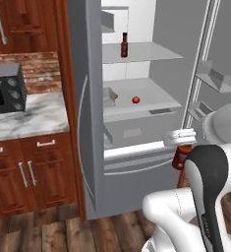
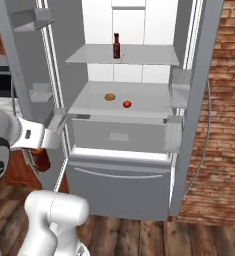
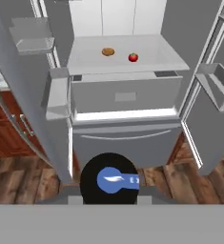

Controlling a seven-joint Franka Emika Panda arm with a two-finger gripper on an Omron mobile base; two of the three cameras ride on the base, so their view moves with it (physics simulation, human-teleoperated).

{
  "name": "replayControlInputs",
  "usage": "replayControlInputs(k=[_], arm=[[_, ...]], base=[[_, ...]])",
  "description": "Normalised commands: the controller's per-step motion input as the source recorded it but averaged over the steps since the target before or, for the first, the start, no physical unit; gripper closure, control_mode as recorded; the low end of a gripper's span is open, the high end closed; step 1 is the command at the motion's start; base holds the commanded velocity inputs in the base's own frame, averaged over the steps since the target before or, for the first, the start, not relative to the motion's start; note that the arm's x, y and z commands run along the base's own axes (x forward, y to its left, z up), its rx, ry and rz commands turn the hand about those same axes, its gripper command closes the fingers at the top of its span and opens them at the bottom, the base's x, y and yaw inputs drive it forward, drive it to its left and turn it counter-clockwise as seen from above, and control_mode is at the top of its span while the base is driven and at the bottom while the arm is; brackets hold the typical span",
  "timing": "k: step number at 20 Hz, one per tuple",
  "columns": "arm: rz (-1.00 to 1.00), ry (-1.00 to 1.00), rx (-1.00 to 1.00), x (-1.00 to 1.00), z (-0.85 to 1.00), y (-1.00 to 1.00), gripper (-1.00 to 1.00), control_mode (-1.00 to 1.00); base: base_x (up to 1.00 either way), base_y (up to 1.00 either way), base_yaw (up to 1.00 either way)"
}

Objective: Place the condiment bottle and condiment bottle from the counter to the top shelf of the fridge. If the existing items in the fridge are on the top shelf, move them to other shelves.

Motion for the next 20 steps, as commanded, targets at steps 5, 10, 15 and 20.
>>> replayControlInputs(k=[5, 10, 15, 20], arm=[[0.00, 0.00, 0.00, 0.00, 0.00, 0.00, 1.00, 1.00], [0.00, 0.00, 0.00, 0.00, 0.00, 0.00, 1.00, 1.00], [0.00, 0.00, 0.00, 0.00, 0.00, 0.00, 1.00, 1.00], [0.00, 0.00, 0.00, 0.00, 0.00, 0.00, 1.00, 1.00]], base=[[0.24, -0.86, -0.03], [0.70, -0.17, 0.00], [0.86, 0.00, 0.00], [0.86, -0.06, 0.00]])
